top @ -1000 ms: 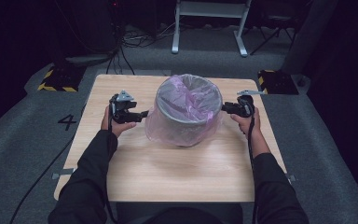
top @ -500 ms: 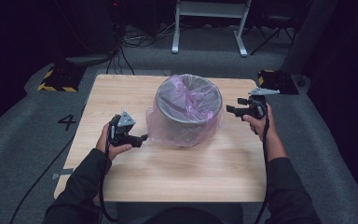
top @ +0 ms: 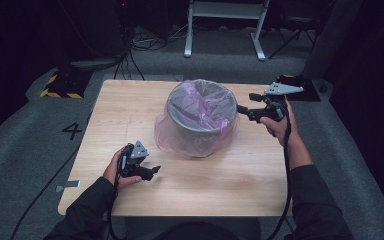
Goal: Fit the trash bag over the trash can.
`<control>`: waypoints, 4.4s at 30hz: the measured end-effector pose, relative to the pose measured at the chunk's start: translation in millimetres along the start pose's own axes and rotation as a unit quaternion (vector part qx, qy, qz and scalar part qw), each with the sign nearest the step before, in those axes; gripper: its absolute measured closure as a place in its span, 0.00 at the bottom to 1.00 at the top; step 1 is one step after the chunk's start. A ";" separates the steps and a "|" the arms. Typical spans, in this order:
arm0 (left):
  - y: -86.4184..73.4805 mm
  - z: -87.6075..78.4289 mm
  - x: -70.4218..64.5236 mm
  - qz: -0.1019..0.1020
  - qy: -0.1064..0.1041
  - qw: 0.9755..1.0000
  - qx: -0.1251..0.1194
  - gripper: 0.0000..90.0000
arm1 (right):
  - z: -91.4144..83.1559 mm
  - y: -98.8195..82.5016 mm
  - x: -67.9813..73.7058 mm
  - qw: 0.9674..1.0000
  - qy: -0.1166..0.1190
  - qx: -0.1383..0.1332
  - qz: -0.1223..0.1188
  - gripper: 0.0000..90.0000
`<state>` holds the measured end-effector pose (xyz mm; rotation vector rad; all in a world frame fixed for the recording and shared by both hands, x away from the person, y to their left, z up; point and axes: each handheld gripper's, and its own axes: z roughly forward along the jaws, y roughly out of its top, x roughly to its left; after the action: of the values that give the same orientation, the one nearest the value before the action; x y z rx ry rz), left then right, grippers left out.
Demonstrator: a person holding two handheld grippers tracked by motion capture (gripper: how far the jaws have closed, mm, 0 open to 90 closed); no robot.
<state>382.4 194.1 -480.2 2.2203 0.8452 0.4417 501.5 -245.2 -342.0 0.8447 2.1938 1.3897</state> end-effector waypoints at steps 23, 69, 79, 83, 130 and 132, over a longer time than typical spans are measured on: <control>-17.1 2.8 9.8 0.000 -0.006 1.000 0.015 0.19 | 7.7 42.0 32.7 0.998 0.010 -0.006 -0.054 0.27; -26.0 9.1 23.7 -0.035 -0.013 0.999 0.011 0.14 | 54.9 60.7 64.7 0.991 0.066 0.062 -0.100 0.30; -26.1 9.2 23.4 -0.037 -0.014 0.999 0.011 0.14 | 67.4 71.2 74.0 0.987 0.063 0.091 -0.121 0.30; -26.1 9.2 23.4 -0.037 -0.014 0.999 0.011 0.14 | 74.5 71.8 76.2 0.983 0.056 0.116 -0.131 0.30; -26.1 9.2 23.4 -0.037 -0.014 0.999 0.011 0.14 | 120.4 63.9 68.1 0.910 0.065 0.349 -0.212 0.28; -26.1 9.2 23.3 -0.037 -0.013 0.999 0.011 0.14 | 120.7 63.6 68.8 0.909 0.064 0.352 -0.213 0.27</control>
<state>392.8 219.4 -503.9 2.2013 0.9193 0.3683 543.6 -98.5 -336.4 0.4284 2.8052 0.4393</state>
